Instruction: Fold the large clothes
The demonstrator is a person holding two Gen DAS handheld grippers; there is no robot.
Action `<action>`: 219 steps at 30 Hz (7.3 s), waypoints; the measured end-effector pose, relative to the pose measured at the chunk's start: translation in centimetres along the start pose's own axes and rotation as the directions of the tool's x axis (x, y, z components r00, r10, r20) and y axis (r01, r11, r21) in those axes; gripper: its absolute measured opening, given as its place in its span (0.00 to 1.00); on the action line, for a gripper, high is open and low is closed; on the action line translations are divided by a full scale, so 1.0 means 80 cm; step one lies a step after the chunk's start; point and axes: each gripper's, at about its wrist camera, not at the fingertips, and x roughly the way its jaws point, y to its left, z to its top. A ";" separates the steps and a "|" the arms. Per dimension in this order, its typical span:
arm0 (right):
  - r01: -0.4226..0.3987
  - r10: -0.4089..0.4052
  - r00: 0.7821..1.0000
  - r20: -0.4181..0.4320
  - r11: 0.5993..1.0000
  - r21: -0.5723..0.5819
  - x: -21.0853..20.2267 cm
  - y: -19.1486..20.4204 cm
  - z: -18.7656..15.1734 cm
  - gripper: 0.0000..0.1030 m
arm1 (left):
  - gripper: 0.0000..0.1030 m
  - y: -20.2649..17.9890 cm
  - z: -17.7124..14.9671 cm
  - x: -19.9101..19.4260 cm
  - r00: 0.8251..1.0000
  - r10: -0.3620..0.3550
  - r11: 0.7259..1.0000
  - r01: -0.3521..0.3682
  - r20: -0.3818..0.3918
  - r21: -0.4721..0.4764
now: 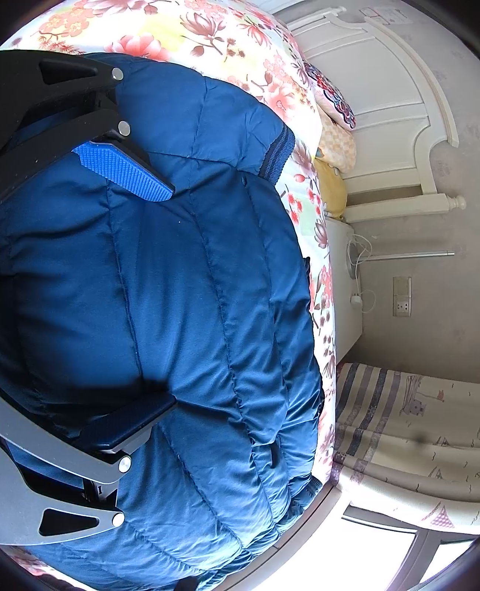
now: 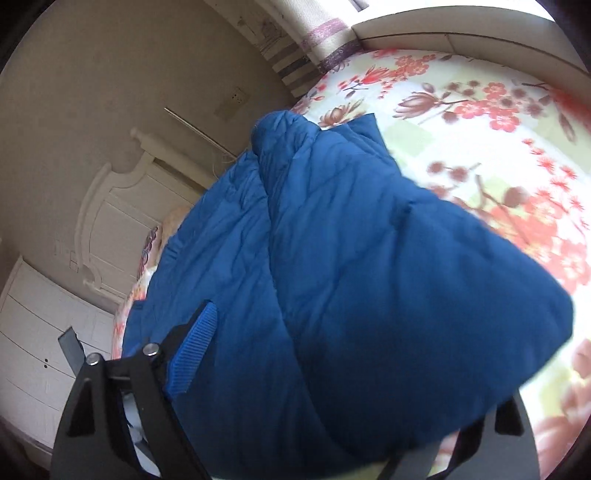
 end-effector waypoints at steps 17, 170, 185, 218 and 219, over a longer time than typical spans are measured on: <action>0.090 0.240 0.933 0.268 0.565 -0.820 -0.072 0.280 -0.115 0.31 | 0.96 0.004 -0.068 -0.105 0.962 -0.274 0.962 0.274 -0.014 -0.012; 0.134 0.038 0.977 0.211 0.661 -0.738 -0.150 0.330 -0.243 0.98 | 0.96 0.012 -0.156 -0.396 0.881 0.374 0.927 -0.340 0.290 -0.161; 0.134 0.041 0.976 0.214 0.661 -0.738 -0.150 0.331 -0.244 0.98 | 0.96 0.013 -0.157 -0.397 0.881 0.374 0.926 -0.340 0.289 -0.163; 0.133 -0.015 0.986 0.169 0.683 -0.718 -0.116 0.303 -0.228 0.98 | 0.96 0.007 -0.150 -0.328 0.901 0.359 0.930 -0.323 0.246 -0.172; 0.135 -0.030 0.987 0.158 0.690 -0.711 -0.109 0.297 -0.221 0.98 | 0.96 0.014 -0.146 -0.310 0.928 0.319 0.943 -0.290 0.193 -0.166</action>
